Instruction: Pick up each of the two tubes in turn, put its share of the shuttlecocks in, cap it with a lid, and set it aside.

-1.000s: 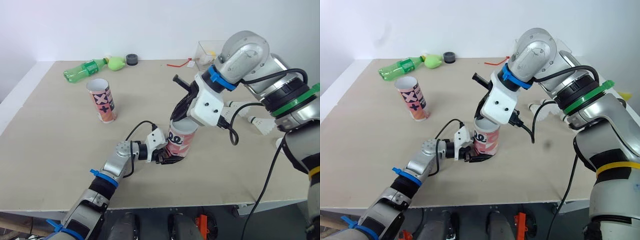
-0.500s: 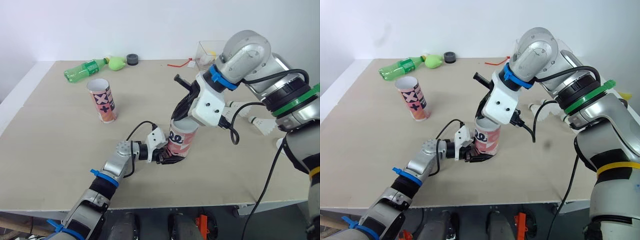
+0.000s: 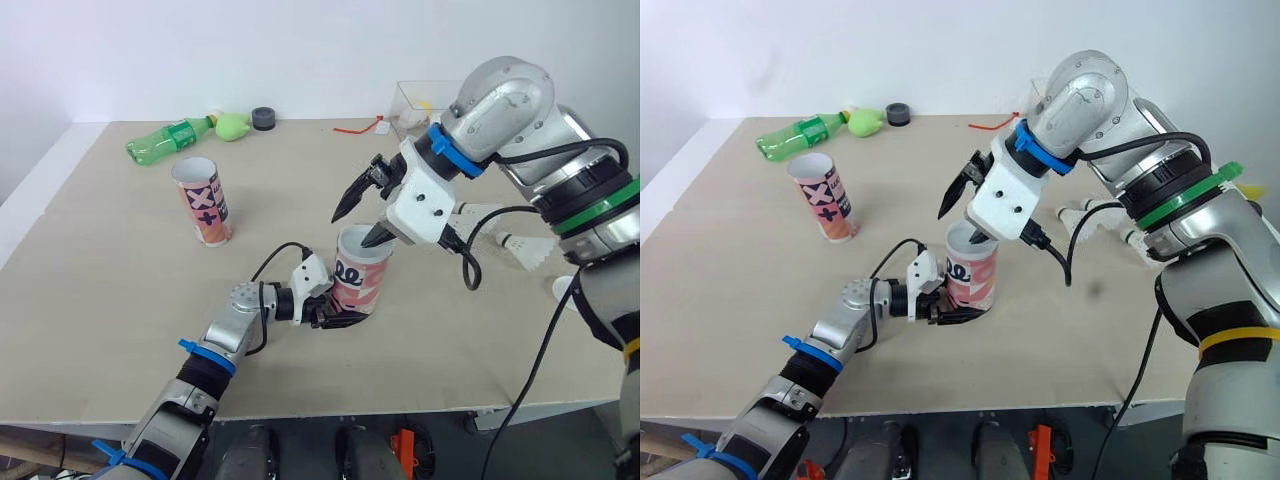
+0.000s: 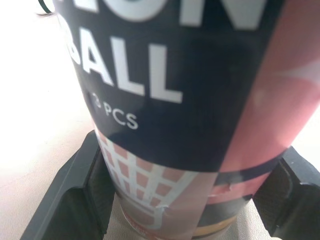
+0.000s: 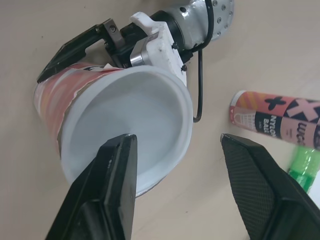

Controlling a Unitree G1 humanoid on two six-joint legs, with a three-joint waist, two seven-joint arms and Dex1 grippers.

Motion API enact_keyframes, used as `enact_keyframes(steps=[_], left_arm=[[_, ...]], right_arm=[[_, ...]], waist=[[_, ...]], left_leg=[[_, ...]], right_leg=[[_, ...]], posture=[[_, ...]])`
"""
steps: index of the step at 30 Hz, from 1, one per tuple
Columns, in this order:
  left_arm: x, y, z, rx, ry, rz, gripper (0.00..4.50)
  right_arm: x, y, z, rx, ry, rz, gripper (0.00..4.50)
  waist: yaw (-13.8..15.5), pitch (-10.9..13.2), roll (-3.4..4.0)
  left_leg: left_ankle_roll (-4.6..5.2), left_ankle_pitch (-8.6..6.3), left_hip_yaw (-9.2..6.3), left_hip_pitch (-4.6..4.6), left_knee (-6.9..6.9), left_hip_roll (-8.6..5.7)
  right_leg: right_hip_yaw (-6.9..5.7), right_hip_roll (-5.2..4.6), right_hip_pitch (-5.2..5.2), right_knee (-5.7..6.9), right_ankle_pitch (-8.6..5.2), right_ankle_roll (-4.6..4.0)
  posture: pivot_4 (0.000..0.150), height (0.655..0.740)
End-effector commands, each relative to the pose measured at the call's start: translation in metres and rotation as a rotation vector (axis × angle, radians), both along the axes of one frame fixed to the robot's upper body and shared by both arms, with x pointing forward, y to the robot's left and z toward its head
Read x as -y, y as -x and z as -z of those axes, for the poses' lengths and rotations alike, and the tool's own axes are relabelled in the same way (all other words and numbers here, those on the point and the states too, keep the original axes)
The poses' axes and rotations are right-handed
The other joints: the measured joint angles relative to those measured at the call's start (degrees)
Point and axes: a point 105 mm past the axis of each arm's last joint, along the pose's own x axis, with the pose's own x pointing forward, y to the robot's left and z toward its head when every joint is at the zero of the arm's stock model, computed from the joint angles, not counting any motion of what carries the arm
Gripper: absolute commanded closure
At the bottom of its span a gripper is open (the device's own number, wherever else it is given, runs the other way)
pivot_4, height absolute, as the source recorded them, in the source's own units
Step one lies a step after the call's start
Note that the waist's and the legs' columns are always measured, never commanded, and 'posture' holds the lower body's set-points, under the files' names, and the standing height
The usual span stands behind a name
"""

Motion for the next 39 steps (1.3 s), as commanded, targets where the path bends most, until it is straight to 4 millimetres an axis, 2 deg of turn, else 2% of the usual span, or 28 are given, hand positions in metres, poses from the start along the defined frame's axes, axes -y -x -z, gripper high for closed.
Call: enact_keyframes(steps=[1,4,6,11,14,15,16,17,19,26,39], left_arm=[[-0.005,0.004,0.016,-0.027,-0.039,-0.003,1.4],[-0.006,0.003,0.017,-0.02,-0.044,-0.011,1.4],[-0.006,0.003,0.018,-0.019,-0.044,-0.011,1.4],[-0.007,0.004,0.019,-0.02,-0.053,-0.005,1.4],[-0.007,0.004,0.019,-0.018,-0.057,-0.003,1.4],[-0.007,0.004,0.019,-0.017,-0.057,-0.002,1.4],[-0.007,0.004,0.018,-0.017,-0.057,-0.001,1.4],[-0.006,0.004,0.018,-0.017,-0.056,0.0,1.4],[-0.005,0.004,0.017,-0.016,-0.054,0.002,1.4],[-0.006,0.004,0.017,-0.019,-0.053,0.002,1.4],[-0.008,0.004,0.018,-0.021,-0.054,-0.008,1.4]], right_arm=[[0.009,0.0,-0.021,-0.087,-0.118,0.091,1.54],[0.017,-0.006,-0.03,-0.146,-0.207,0.175,1.54],[0.02,-0.006,-0.04,-0.252,-0.322,0.23,1.54],[0.023,0.004,-0.041,-0.379,-0.401,0.265,1.54],[0.018,0.019,-0.042,-0.51,-0.436,0.256,2.29],[0.016,0.023,-0.04,-0.538,-0.431,0.255,2.88],[0.014,0.025,-0.038,-0.543,-0.434,0.255,3.22],[0.013,0.026,-0.034,-0.554,-0.431,0.267,3.9],[0.013,0.026,-0.026,-0.566,-0.423,0.285,4.36],[0.018,0.022,0.003,-0.62,-0.37,0.35,4.36],[0.016,0.011,0.029,-0.608,-0.288,0.381,4.36]], waist=[[0.0,0.0,0.0],[0.0,0.0,0.0],[0.0,0.0,0.0],[0.0,0.0,0.01],[0.0,0.0,0.01],[0.0,0.0,0.02],[0.0,0.0,0.01],[0.0,0.0,0.01],[0.0,0.0,0.0],[0.0,0.0,0.0],[0.0,0.0,0.0]], left_leg=[[0.0,0.0,0.0,0.0,0.0,0.0],[0.0,0.0,0.0,-0.02,-0.01,0.0],[-0.01,-0.01,-0.01,-0.02,-0.03,0.01],[-0.02,-0.01,-0.02,0.0,-0.05,0.03],[-0.02,-0.01,-0.02,-0.01,-0.05,0.06],[-0.02,-0.01,-0.03,-0.02,-0.06,0.07],[-0.02,-0.01,-0.03,-0.02,-0.06,0.07],[-0.02,-0.01,-0.04,-0.02,-0.06,0.08],[-0.02,-0.01,-0.04,-0.02,-0.05,0.08],[-0.02,-0.01,-0.03,-0.02,-0.02,0.07],[-0.02,-0.01,-0.02,-0.02,-0.02,0.07]], right_leg=[[0.0,0.0,0.0,0.0,0.0,-0.01],[0.01,-0.03,-0.01,0.0,0.01,-0.03],[0.0,-0.04,-0.02,0.0,0.0,-0.05],[0.0,-0.03,-0.02,0.0,0.0,-0.09],[-0.02,0.01,-0.04,0.0,-0.01,-0.1],[-0.05,0.02,-0.04,0.0,-0.01,-0.11],[-0.04,0.03,-0.04,0.0,-0.02,-0.11],[-0.08,0.05,-0.02,0.0,-0.02,-0.12],[-0.09,0.06,-0.01,0.0,-0.02,-0.11],[-0.1,0.2,-0.01,0.0,-0.03,-0.04],[-0.08,0.36,-0.01,0.0,-0.03,0.0]], posture=[[0.15,0.74],[0.15,0.74],[0.15,0.74],[0.15,0.74],[0.15,0.74],[0.15,0.74],[0.15,0.74],[0.15,0.74],[0.15,0.74],[0.15,0.74],[0.15,0.74]])
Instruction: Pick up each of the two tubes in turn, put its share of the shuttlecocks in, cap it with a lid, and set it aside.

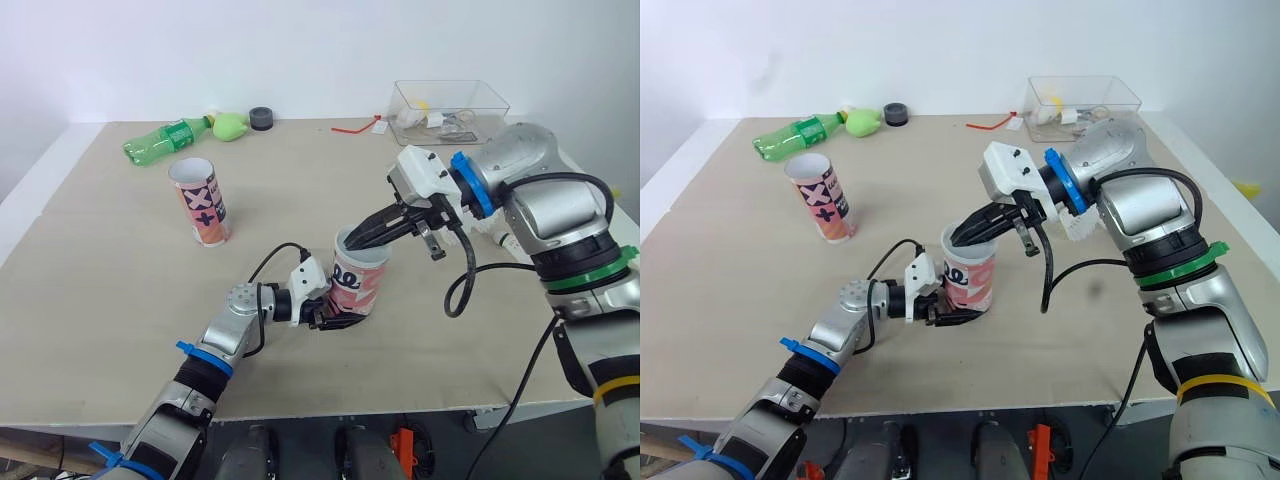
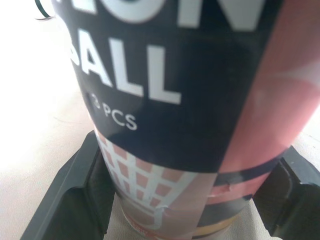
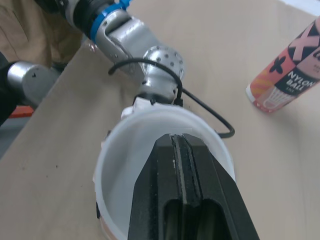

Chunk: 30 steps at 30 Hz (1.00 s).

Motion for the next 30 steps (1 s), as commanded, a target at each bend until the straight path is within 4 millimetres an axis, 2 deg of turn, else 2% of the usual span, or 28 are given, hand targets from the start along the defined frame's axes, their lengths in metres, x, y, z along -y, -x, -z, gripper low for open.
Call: enact_keyframes(steps=[1,12,17,26,30], left_arm=[[-0.005,0.003,0.017,-0.057,-0.042,-0.011,1.4],[-0.004,0.002,0.017,-0.058,-0.039,-0.017,1.4],[-0.004,0.001,0.017,-0.059,-0.038,-0.017,1.4],[-0.004,0.002,0.017,-0.06,-0.037,-0.018,1.4],[-0.005,0.003,0.018,-0.058,-0.034,-0.023,1.4]], right_arm=[[0.0,0.005,0.004,0.008,0.061,-0.048,4.36],[0.01,0.001,0.032,0.012,0.195,-0.048,4.36],[0.014,-0.003,0.043,0.069,0.259,-0.075,4.36],[0.008,0.0,0.042,0.07,0.236,-0.104,4.36],[0.005,-0.001,0.017,0.003,0.108,-0.056,4.36]], waist=[[0.0,0.0,0.0],[0.0,-0.1,-0.04],[0.0,-0.3,-0.12],[0.0,-0.7,-0.32],[0.0,-0.7,-0.33]], left_leg=[[0.0,0.0,0.0,0.0,0.0,0.0],[0.0,0.0,-0.01,0.06,0.0,0.02],[-0.01,-0.01,-0.01,0.15,-0.01,0.05],[-0.07,-0.04,0.0,0.34,-0.03,0.21],[-0.08,-0.05,0.0,0.34,-0.04,0.22]], right_leg=[[0.0,0.0,0.0,0.0,0.0,0.0],[0.0,0.02,0.04,0.0,-0.02,0.0],[0.0,0.02,0.1,0.0,-0.09,0.08],[0.0,-0.07,0.22,0.0,-0.24,0.2],[0.01,-0.08,0.22,0.0,-0.21,0.13]], posture=[[0.15,0.74],[0.15,0.74],[0.15,0.74],[0.15,0.74],[0.15,0.74]])
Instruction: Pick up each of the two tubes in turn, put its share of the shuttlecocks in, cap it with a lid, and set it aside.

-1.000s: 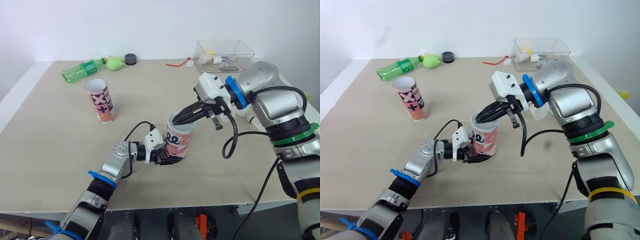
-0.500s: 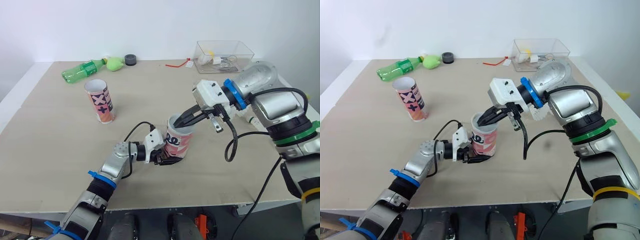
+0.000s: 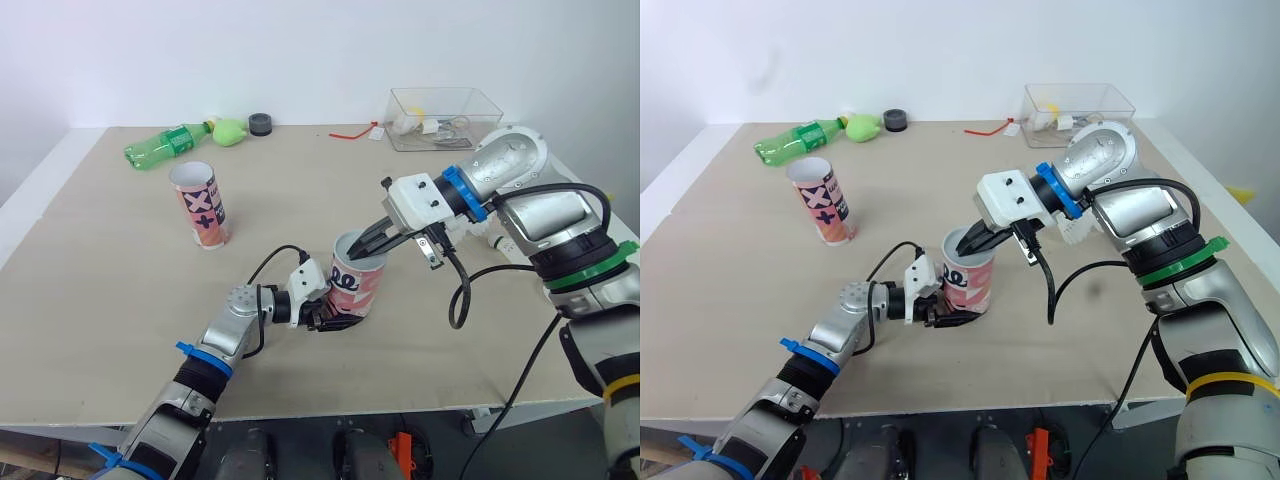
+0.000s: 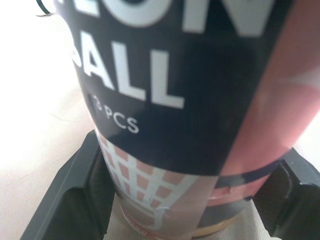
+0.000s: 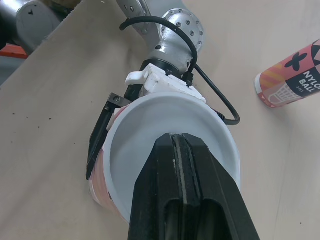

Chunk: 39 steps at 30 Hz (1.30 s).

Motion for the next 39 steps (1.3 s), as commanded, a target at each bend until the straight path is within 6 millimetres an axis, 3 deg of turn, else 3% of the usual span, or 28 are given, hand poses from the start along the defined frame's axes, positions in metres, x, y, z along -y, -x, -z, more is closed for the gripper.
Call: enact_keyframes(steps=[1,5,8,14,15,16,18,20,22,25,30,39], left_arm=[[-0.004,0.003,0.013,-0.039,-0.022,-0.011,1.4],[-0.006,0.003,0.014,-0.037,-0.025,-0.016,1.4],[-0.007,0.003,0.014,-0.033,-0.024,-0.023,1.4],[-0.008,0.003,0.012,-0.022,-0.017,-0.031,1.4],[-0.008,0.003,0.012,-0.022,-0.015,-0.031,1.4],[-0.008,0.003,0.012,-0.022,-0.014,-0.031,1.4],[-0.007,0.004,0.011,-0.019,-0.009,-0.028,1.4],[-0.007,0.005,0.01,-0.02,-0.001,-0.024,0.51],[-0.008,0.006,0.009,-0.016,0.002,-0.017,0.1],[-0.008,0.007,0.006,-0.006,0.006,-0.008,0.1],[-0.012,0.01,0.003,0.02,-0.002,0.014,0.1],[-0.038,0.009,0.001,0.057,-0.055,0.016,0.1]], right_arm=[[0.002,0.001,-0.006,-0.152,-0.054,0.045,4.36],[0.004,-0.002,-0.048,-0.281,-0.257,0.112,4.36],[0.027,-0.016,-0.079,-0.318,-0.423,0.246,4.36],[0.084,-0.031,-0.087,-0.303,-0.646,0.465,1.95],[0.089,-0.031,-0.08,-0.291,-0.659,0.48,1.27],[0.095,-0.031,-0.069,-0.286,-0.66,0.504,1.02],[0.102,-0.025,-0.039,-0.276,-0.623,0.535,0.07],[0.104,-0.013,-0.009,-0.281,-0.557,0.538,0.0],[0.102,-0.006,0.015,-0.287,-0.517,0.557,0.0],[0.098,0.006,0.052,-0.314,-0.456,0.57,0.0],[0.083,0.02,0.095,-0.361,-0.406,0.546,0.0],[0.051,0.023,0.124,-0.42,-0.477,0.581,0.0]], waist=[[0.0,0.0,0.0],[0.0,0.0,0.03],[0.0,0.0,0.03],[0.1,0.0,0.02],[0.1,0.0,0.02],[0.1,0.0,0.01],[0.1,0.0,0.02],[0.1,0.0,0.04],[0.0,0.0,0.12],[0.0,0.0,0.17],[0.0,0.1,0.12],[0.0,0.1,0.09]], left_leg=[[-0.01,0.0,0.01,-0.01,0.0,0.0],[-0.03,-0.02,0.04,-0.15,-0.02,0.0],[-0.03,-0.02,0.03,-0.32,-0.01,0.0],[-0.21,-0.16,0.0,-0.34,-0.02,0.0],[-0.21,-0.16,0.04,-0.34,-0.04,-0.01],[-0.21,-0.16,0.03,-0.34,-0.04,0.0],[-0.2,-0.16,-0.01,-0.33,-0.05,0.0],[-0.2,-0.15,-0.01,-0.32,-0.05,0.01],[-0.19,-0.14,-0.01,-0.33,-0.06,0.01],[-0.19,-0.14,0.04,-0.27,-0.02,0.05],[-0.18,-0.12,0.0,-0.18,0.02,0.09],[-0.19,-0.12,-0.03,-0.15,-0.01,0.23]], right_leg=[[0.01,-0.01,-0.01,0.0,0.14,-0.23],[0.03,-0.03,-0.16,0.0,0.18,-0.34],[0.0,-0.05,-0.3,0.0,0.21,-0.41],[-0.1,-0.1,-0.23,-0.12,0.07,-0.42],[-0.07,-0.09,-0.24,-0.12,0.07,-0.41],[-0.07,-0.09,-0.24,-0.12,0.07,-0.41],[-0.08,-0.04,-0.21,-0.12,0.04,-0.4],[-0.07,0.02,-0.21,-0.1,0.01,-0.36],[-0.06,0.22,-0.21,-0.08,0.04,-0.21],[0.05,0.36,-0.21,-0.05,-0.06,0.34],[0.08,0.46,-0.12,-0.06,-0.16,0.19],[0.15,0.65,-0.13,-0.05,-0.19,0.08]], posture=[[0.15,0.74],[0.15,0.74],[0.15,0.74],[0.15,0.74],[0.15,0.74],[0.15,0.74],[0.15,0.74],[0.15,0.74],[0.15,0.74],[0.15,0.74],[0.15,0.74],[0.15,0.74]])
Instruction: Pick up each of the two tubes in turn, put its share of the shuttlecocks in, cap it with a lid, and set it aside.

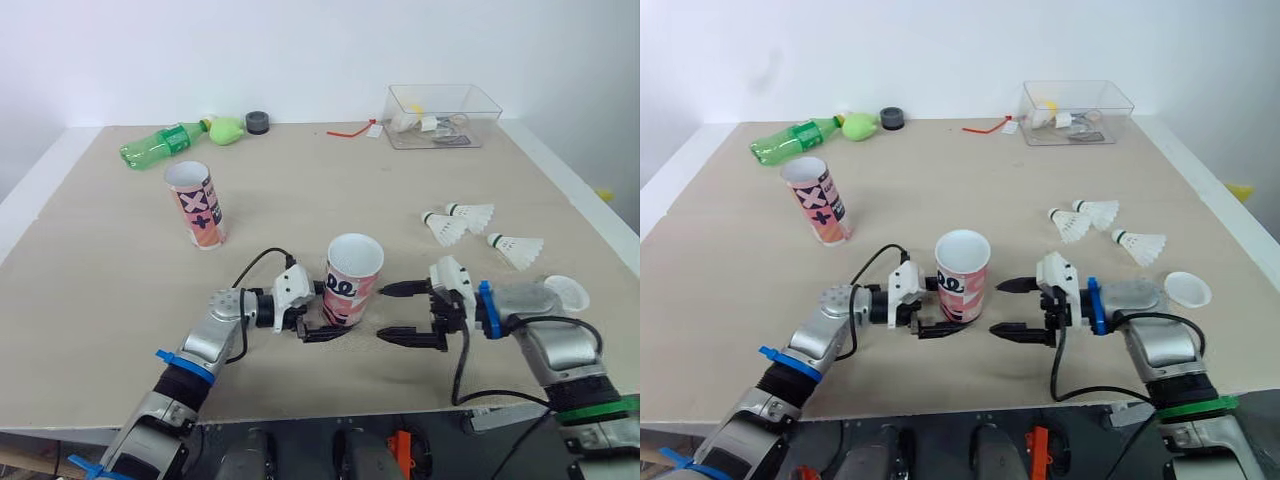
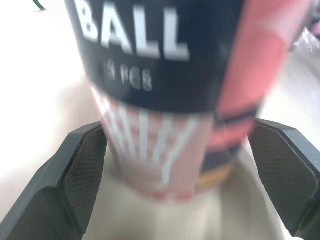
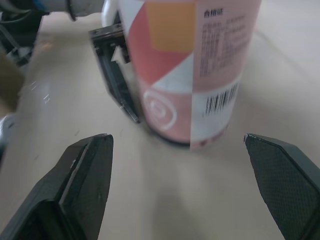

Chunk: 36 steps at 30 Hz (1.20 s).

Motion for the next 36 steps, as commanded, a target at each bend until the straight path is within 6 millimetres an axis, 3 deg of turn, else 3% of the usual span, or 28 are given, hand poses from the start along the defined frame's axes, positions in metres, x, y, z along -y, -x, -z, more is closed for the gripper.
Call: enact_keyframes(steps=[1,5,11,27,36], left_arm=[[-0.009,0.0,0.0,0.002,-0.006,-0.013,0.1],[-0.017,-0.002,-0.002,0.009,-0.009,-0.029,0.1],[-0.03,-0.001,-0.001,0.013,-0.025,-0.046,0.1],[-0.056,0.008,0.002,-0.012,-0.057,-0.065,0.1],[-0.068,0.011,-0.012,-0.005,0.017,-0.11,0.1]], right_arm=[[-0.01,-0.002,-0.002,0.041,-0.017,0.021,0.0],[-0.028,0.004,0.001,0.037,-0.066,0.002,0.0],[-0.04,0.003,0.005,0.054,-0.098,0.026,0.0],[-0.061,-0.005,0.008,0.059,-0.157,0.079,0.0],[-0.069,-0.008,0.013,0.06,-0.165,0.071,0.0]], waist=[[0.0,0.0,-0.01],[0.0,0.0,-0.01],[-0.1,0.0,-0.02],[-0.1,0.0,-0.01],[0.0,0.0,-0.02]], left_leg=[[0.0,0.0,-0.01,0.0,0.0,0.0],[0.0,0.0,0.03,-0.01,0.01,-0.01],[-0.01,0.0,0.01,0.0,-0.01,0.01],[-0.02,-0.01,0.03,0.03,-0.02,0.07],[-0.03,-0.02,0.05,0.02,-0.03,0.08]], right_leg=[[-0.01,0.0,0.01,0.0,0.0,0.0],[0.02,-0.03,0.0,0.0,0.0,0.01],[0.01,-0.01,0.0,0.0,-0.01,-0.02],[-0.01,0.0,-0.01,0.0,-0.01,-0.07],[-0.01,-0.03,-0.03,0.01,-0.01,-0.09]], posture=[[0.15,0.74],[0.15,0.74],[0.15,0.74],[0.15,0.74],[0.15,0.74]])
